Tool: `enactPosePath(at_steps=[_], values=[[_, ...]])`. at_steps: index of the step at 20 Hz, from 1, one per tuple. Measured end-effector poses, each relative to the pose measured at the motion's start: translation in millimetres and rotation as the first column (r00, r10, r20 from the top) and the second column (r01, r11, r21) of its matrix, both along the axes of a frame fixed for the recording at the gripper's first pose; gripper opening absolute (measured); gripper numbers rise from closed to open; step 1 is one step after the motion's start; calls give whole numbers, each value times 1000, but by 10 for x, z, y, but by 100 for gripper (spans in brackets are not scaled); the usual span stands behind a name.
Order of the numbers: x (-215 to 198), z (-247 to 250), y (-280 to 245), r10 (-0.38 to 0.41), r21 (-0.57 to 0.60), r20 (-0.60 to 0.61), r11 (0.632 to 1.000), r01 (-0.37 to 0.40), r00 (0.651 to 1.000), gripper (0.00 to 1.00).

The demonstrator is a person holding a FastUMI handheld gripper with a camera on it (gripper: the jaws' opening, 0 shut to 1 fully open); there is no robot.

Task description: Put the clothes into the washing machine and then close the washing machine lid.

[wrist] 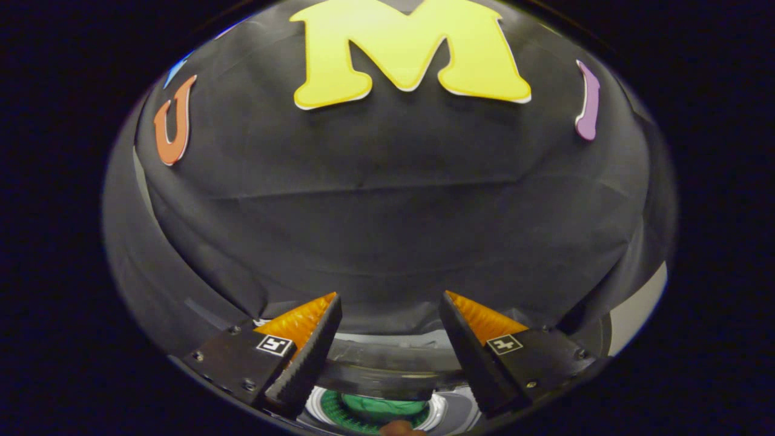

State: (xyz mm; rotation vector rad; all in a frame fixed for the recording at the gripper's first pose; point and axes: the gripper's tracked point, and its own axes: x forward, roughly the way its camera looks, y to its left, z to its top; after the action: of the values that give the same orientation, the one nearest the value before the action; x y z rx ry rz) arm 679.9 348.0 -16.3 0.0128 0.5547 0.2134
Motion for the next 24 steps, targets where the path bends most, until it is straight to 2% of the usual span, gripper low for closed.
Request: enactPosePath(at_steps=[9,18,24], values=[[2,-13,7,10,-5,-15,1000,-10,1000,100],[71,9,38,22,-4,100,1000,-22,995,100],[73,14,27,19,-7,112,1000,-18,994,100]])
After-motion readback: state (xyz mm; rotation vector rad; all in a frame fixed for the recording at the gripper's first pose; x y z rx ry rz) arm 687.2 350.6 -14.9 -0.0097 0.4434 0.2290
